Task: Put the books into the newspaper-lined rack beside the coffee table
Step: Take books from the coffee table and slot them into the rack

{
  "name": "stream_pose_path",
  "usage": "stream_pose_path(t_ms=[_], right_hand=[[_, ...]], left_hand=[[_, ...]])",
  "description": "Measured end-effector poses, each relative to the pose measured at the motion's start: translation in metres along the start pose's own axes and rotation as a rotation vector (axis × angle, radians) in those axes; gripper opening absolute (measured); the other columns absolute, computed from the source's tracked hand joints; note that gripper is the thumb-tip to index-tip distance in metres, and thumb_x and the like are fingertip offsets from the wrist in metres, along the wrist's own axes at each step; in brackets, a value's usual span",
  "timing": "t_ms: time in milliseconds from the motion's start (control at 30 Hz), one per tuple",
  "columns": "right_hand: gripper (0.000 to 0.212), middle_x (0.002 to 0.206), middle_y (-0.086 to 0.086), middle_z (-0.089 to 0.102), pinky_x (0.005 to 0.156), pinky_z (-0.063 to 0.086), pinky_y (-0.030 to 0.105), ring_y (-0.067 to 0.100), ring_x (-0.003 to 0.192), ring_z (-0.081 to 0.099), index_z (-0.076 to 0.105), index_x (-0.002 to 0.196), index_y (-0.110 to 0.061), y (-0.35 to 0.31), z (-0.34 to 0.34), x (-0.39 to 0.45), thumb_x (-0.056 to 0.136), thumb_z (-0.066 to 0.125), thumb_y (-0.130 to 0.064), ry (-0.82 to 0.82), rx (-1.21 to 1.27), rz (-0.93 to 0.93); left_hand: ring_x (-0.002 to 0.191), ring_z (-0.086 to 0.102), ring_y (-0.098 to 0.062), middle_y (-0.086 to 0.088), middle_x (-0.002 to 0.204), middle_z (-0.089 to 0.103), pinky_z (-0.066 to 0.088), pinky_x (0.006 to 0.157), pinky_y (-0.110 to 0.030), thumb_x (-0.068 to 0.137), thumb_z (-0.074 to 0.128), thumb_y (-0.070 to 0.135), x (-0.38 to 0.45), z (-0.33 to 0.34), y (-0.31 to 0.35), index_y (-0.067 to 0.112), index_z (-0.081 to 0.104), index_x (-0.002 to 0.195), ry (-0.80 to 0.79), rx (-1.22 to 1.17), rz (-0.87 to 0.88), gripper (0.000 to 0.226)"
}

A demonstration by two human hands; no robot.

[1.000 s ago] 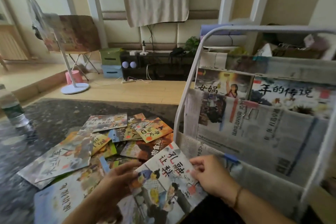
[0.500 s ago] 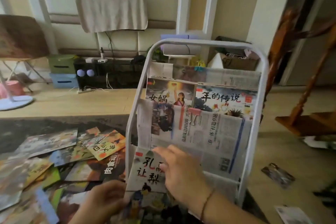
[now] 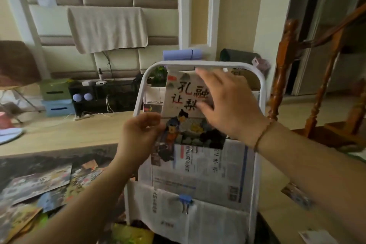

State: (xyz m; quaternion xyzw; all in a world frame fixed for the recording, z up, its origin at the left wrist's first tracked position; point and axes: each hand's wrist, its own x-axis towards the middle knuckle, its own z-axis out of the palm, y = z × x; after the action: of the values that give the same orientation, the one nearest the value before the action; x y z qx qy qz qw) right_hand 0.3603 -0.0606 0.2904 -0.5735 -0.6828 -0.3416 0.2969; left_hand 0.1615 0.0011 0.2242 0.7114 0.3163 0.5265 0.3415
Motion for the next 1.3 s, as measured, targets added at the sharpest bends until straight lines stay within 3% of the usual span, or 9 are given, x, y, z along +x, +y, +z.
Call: stream_pose_path(t_ms=[267, 433, 533, 600, 700, 867, 1000, 1167, 1300], right_hand=[[0.062, 0.122, 0.01, 0.056, 0.093, 0.046, 0.047, 0.027, 0.109, 0.054, 0.046, 0.136, -0.012, -0.012, 0.038, 0.084, 0.082, 0.074, -0.026, -0.035, 0.138, -0.064], [0.062, 0.125, 0.006, 0.056, 0.097, 0.043, 0.045, 0.026, 0.114, 0.053, 0.041, 0.138, -0.017, -0.016, 0.071, 0.091, 0.085, 0.07, -0.029, -0.093, 0.122, -0.046], [0.06, 0.123, 0.007, 0.057, 0.099, 0.043, 0.044, 0.026, 0.113, 0.054, 0.041, 0.135, -0.016, -0.015, 0.083, 0.09, 0.085, 0.07, -0.029, -0.097, 0.099, -0.07], [0.057, 0.12, 0.007, 0.058, 0.099, 0.042, 0.043, 0.026, 0.112, 0.054, 0.044, 0.133, -0.014, -0.013, 0.09, 0.089, 0.085, 0.07, -0.028, -0.082, 0.064, -0.094], [0.05, 0.114, 0.009, 0.062, 0.095, 0.046, 0.044, 0.028, 0.107, 0.056, 0.051, 0.127, -0.009, -0.011, 0.101, 0.084, 0.083, 0.072, -0.023, -0.013, -0.015, -0.114], [0.042, 0.104, 0.012, 0.059, 0.082, 0.051, 0.044, 0.03, 0.096, 0.055, 0.058, 0.116, -0.004, -0.01, 0.12, 0.072, 0.08, 0.074, -0.017, 0.068, -0.126, -0.166], [0.036, 0.102, 0.012, 0.058, 0.08, 0.049, 0.042, 0.029, 0.094, 0.052, 0.059, 0.112, -0.005, -0.012, 0.128, 0.065, 0.082, 0.071, -0.021, 0.057, -0.193, -0.166], [0.036, 0.104, 0.01, 0.054, 0.083, 0.046, 0.043, 0.029, 0.097, 0.048, 0.058, 0.112, -0.007, -0.02, 0.14, 0.048, 0.086, 0.066, -0.031, -0.043, -0.29, -0.159], [0.041, 0.104, 0.011, 0.056, 0.077, 0.048, 0.042, 0.029, 0.094, 0.05, 0.062, 0.109, -0.007, -0.026, 0.145, 0.04, 0.077, 0.075, -0.03, -0.145, -0.3, -0.145]], left_hand=[[0.071, 0.06, 0.019, 0.022, 0.081, 0.061, 0.046, 0.061, 0.0, 0.088, 0.07, 0.017, 0.061, -0.033, -0.013, 0.032, 0.063, 0.088, 0.232, 0.297, 0.081, 0.016], [0.07, 0.053, 0.009, 0.017, 0.081, 0.062, 0.037, 0.063, -0.008, 0.09, 0.069, 0.025, 0.078, -0.041, -0.036, 0.02, 0.073, 0.104, 0.24, 0.549, 0.075, 0.016], [0.08, 0.057, -0.002, 0.02, 0.079, 0.059, 0.051, 0.078, -0.029, 0.089, 0.07, 0.029, 0.087, -0.039, -0.049, 0.022, 0.069, 0.113, 0.215, 0.655, 0.138, 0.025], [0.097, 0.057, -0.015, 0.015, 0.089, 0.065, 0.045, 0.092, -0.04, 0.09, 0.067, 0.032, 0.089, -0.036, -0.055, 0.024, 0.062, 0.124, 0.164, 0.774, 0.176, 0.036], [0.105, 0.048, -0.019, 0.004, 0.113, 0.065, 0.035, 0.09, -0.038, 0.089, 0.063, 0.045, 0.091, -0.029, -0.065, 0.023, 0.051, 0.136, 0.127, 1.025, 0.271, 0.053], [0.119, 0.032, -0.027, -0.004, 0.14, 0.034, 0.032, 0.096, -0.04, 0.073, 0.072, 0.059, 0.098, -0.025, -0.076, 0.02, 0.023, 0.152, 0.173, 1.149, 0.32, 0.101], [0.138, 0.016, -0.03, 0.0, 0.156, 0.016, 0.02, 0.109, -0.047, 0.068, 0.077, 0.059, 0.108, -0.024, -0.078, 0.025, 0.007, 0.153, 0.067, 1.21, 0.356, 0.115], [0.145, -0.002, -0.029, 0.004, 0.16, 0.014, -0.002, 0.115, -0.053, 0.072, 0.074, 0.059, 0.105, -0.027, -0.082, 0.029, 0.006, 0.153, -0.031, 1.322, 0.344, 0.111], [0.142, 0.005, -0.028, 0.005, 0.153, 0.033, -0.002, 0.114, -0.055, 0.075, 0.073, 0.058, 0.1, -0.026, -0.083, 0.031, 0.03, 0.148, -0.036, 1.341, 0.332, 0.089]])
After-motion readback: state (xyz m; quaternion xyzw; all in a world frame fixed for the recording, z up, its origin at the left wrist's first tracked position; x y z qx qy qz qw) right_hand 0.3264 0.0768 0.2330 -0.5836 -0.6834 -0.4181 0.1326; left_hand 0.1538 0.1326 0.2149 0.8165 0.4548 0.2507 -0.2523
